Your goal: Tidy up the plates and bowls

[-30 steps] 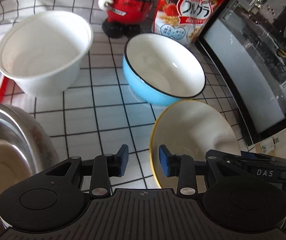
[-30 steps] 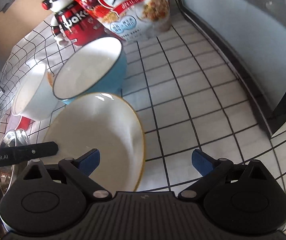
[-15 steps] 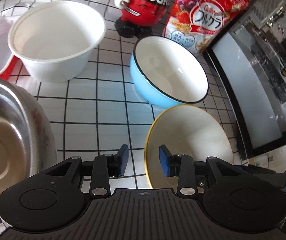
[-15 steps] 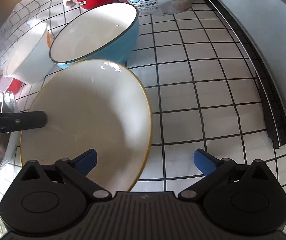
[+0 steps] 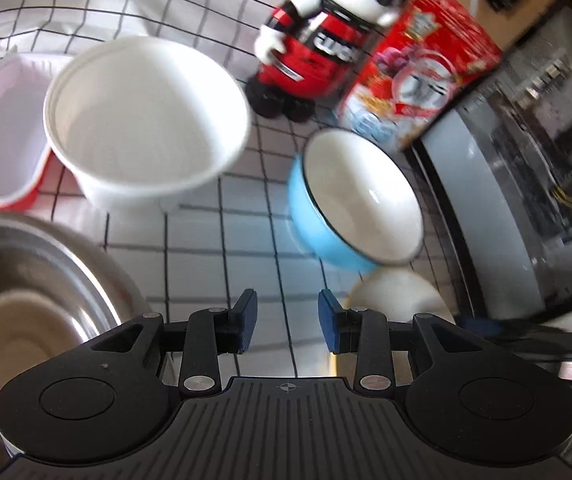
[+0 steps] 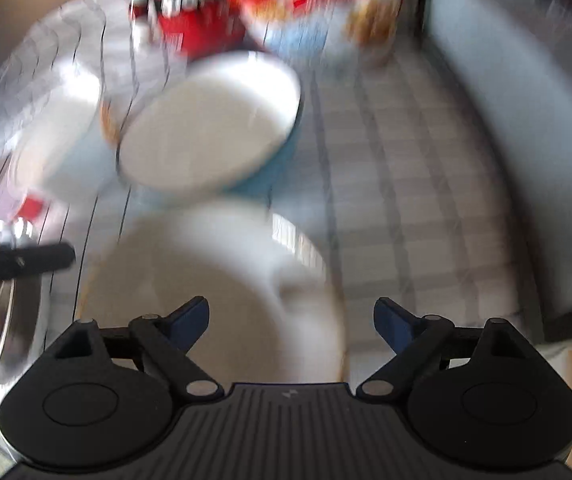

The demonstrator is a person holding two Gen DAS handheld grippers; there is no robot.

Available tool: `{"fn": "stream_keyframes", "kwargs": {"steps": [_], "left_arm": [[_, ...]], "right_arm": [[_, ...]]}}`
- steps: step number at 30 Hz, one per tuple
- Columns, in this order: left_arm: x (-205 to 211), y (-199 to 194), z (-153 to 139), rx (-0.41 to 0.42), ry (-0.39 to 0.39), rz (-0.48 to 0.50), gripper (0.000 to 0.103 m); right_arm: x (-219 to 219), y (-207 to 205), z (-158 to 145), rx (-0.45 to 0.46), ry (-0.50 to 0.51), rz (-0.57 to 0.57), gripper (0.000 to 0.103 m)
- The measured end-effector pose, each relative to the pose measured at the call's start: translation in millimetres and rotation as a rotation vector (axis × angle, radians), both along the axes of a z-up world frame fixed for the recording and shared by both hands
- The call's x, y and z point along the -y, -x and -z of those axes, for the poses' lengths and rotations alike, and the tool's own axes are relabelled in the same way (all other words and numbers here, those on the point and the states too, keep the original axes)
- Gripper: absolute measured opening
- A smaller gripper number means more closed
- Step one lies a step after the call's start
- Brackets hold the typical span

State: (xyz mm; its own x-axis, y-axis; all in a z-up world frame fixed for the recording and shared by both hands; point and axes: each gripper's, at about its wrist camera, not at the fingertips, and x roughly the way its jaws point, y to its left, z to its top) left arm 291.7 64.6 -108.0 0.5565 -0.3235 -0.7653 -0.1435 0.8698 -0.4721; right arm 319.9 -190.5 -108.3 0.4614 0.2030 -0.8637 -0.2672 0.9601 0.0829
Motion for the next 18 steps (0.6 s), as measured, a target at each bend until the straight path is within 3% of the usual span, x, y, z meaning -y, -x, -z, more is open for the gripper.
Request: {"fn": "stream_keyframes", "kwargs": {"steps": [3,6,9,11,14,18], "left_arm": [[-3,-15,-9,0.010,0.031,-0.020,0.037],[-2,-34,-15,0.042,-0.001,-0.029,0.037],[-1,-54,-10,0.035,-0.005,-0.079,0.037],[1,-66,-4,0.013,0.018,-0.072,0.037],[9,-78,2,0.006,-0.023,-0.061,0.037],[16,-95,17,-0.040,-0.012,-0.052,0.035]], "right_arm": [[4,-16,-28,0.084,0.030,-0.004,0.090],[12,-41,-34,0.090,0.003,-0.015,0.084],[16,-67,-26,0.049,-0.013,-0.006,0.069],[14,-77,-20,0.028,-0.039,-0.038,0.065],[6,-91,-12,0.025,-0.042,-0.060,0.065],[-9,-108,1,-0.009,-0.046,-0.105,0.064]]}}
